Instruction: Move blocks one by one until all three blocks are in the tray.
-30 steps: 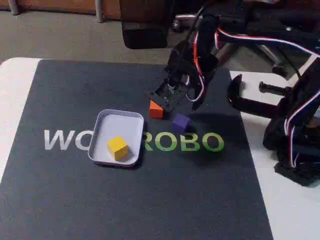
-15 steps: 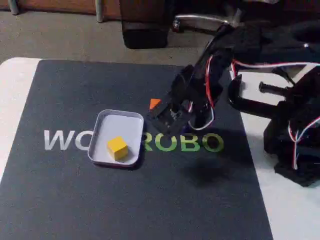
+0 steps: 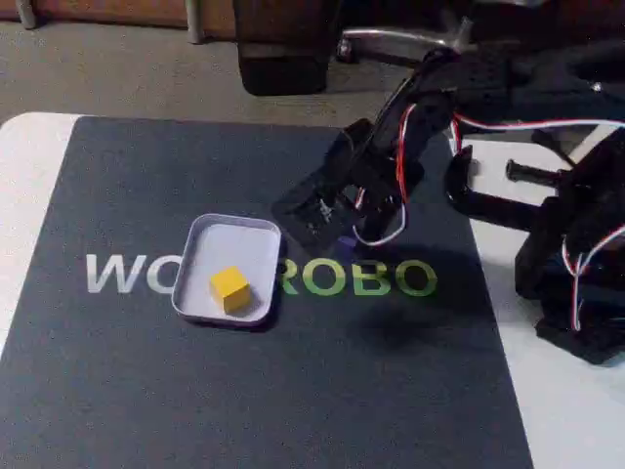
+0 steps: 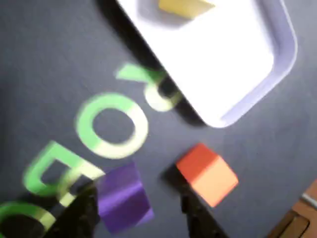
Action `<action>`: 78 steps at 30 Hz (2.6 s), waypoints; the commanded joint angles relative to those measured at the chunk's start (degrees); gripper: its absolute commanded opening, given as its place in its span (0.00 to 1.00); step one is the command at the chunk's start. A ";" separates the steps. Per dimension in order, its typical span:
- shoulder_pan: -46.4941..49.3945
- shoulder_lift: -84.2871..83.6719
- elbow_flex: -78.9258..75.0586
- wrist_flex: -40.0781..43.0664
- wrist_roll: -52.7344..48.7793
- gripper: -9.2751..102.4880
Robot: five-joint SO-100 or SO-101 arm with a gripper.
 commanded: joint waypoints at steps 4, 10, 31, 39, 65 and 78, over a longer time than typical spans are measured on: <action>3.16 -0.70 -0.53 -0.62 -4.83 0.25; 4.48 -3.34 -0.35 -3.69 -6.68 0.24; 8.70 -6.33 -0.88 -8.53 -6.77 0.22; 9.93 -6.24 -0.62 -8.53 -5.54 0.20; 4.83 -2.46 -1.05 -8.88 7.73 0.03; -7.91 0.79 -6.94 -4.39 35.16 0.01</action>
